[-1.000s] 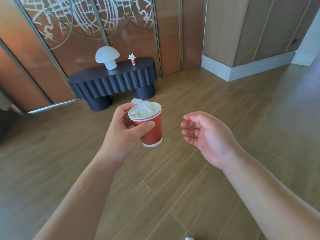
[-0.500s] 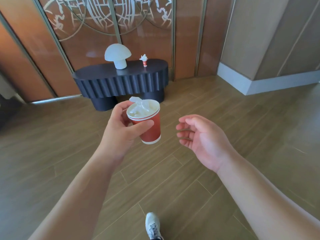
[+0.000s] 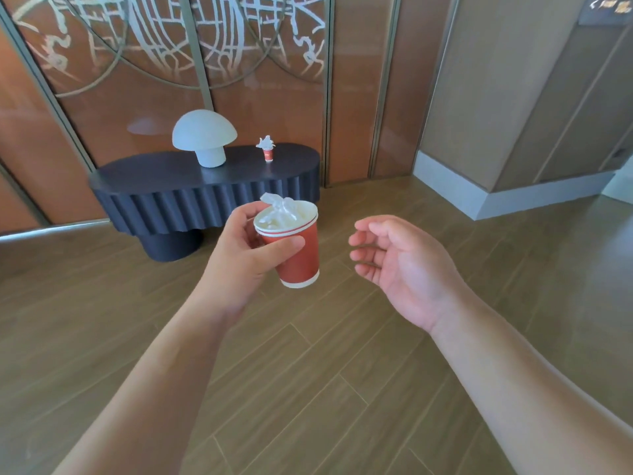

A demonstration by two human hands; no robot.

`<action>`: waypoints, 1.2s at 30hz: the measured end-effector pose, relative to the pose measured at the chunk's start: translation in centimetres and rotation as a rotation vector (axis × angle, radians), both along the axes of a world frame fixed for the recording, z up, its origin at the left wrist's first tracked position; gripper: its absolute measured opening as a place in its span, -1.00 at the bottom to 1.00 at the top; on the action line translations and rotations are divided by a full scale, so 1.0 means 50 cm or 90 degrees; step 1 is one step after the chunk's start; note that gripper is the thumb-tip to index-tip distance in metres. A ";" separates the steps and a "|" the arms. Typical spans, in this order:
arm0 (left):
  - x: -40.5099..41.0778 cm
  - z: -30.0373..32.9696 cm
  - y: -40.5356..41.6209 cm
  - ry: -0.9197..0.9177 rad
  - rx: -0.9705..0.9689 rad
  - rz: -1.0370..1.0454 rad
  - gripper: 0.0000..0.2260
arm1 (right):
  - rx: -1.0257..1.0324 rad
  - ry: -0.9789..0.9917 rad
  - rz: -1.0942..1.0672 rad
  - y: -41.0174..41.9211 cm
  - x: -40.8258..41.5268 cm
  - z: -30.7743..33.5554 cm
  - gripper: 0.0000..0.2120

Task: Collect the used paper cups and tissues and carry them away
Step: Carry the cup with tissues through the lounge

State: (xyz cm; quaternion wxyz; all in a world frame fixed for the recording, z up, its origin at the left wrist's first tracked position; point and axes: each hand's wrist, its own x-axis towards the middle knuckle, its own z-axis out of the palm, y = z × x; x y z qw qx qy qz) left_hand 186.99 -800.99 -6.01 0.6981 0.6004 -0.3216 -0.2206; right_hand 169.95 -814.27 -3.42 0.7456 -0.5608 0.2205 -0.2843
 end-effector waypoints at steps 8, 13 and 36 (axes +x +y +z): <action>0.262 -0.022 -0.098 -0.006 0.023 0.077 -0.46 | 0.030 0.006 0.031 -0.134 0.280 -0.014 -0.81; 0.426 -0.056 -0.172 -0.005 0.055 0.126 -0.49 | 0.056 0.003 0.066 -0.221 0.455 -0.065 -0.81; 1.162 -0.059 -0.643 -0.056 0.113 0.078 -0.34 | 0.037 0.028 0.077 -0.729 1.225 -0.074 -0.80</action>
